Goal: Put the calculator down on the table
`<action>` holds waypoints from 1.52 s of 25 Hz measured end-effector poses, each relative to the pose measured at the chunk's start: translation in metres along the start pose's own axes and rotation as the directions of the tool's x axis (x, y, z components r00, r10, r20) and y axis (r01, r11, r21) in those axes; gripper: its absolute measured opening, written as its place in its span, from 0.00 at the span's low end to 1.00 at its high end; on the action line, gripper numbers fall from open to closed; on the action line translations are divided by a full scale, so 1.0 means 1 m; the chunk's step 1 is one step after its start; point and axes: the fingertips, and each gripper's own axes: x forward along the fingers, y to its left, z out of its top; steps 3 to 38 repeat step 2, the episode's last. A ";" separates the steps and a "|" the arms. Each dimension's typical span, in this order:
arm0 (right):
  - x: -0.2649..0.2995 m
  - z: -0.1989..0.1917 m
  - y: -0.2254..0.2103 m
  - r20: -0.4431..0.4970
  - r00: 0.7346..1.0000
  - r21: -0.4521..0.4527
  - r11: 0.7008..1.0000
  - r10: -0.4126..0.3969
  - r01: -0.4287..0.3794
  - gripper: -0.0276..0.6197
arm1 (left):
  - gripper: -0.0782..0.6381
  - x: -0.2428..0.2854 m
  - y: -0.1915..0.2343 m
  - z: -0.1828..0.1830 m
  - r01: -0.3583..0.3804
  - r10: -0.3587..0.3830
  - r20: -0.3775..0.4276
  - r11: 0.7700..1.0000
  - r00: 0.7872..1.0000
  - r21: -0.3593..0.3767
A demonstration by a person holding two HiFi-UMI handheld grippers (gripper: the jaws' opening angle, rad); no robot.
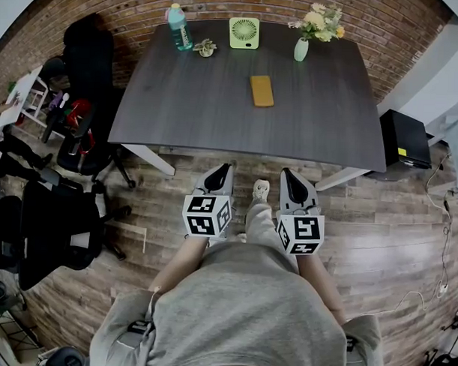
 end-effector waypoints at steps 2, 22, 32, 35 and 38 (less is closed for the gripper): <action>-0.001 -0.001 0.000 -0.002 1.000 -0.001 1.000 -0.002 0.002 0.05 | 0.16 0.000 -0.001 -0.001 0.003 -0.003 -0.001 1.000 1.000 -0.001; -0.001 -0.001 0.000 -0.002 1.000 -0.001 1.000 -0.002 0.002 0.05 | 0.16 0.000 -0.001 -0.001 0.003 -0.003 -0.001 1.000 1.000 -0.001; -0.001 -0.001 0.000 -0.002 1.000 -0.001 1.000 -0.002 0.002 0.05 | 0.16 0.000 -0.001 -0.001 0.003 -0.003 -0.001 1.000 1.000 -0.001; -0.001 -0.001 0.000 -0.002 1.000 -0.001 1.000 -0.002 0.002 0.05 | 0.16 0.000 -0.001 -0.001 0.003 -0.003 -0.001 1.000 1.000 -0.001; -0.001 -0.001 0.000 -0.002 1.000 -0.001 1.000 -0.002 0.002 0.05 | 0.16 0.000 -0.001 -0.001 0.003 -0.003 -0.001 1.000 1.000 -0.001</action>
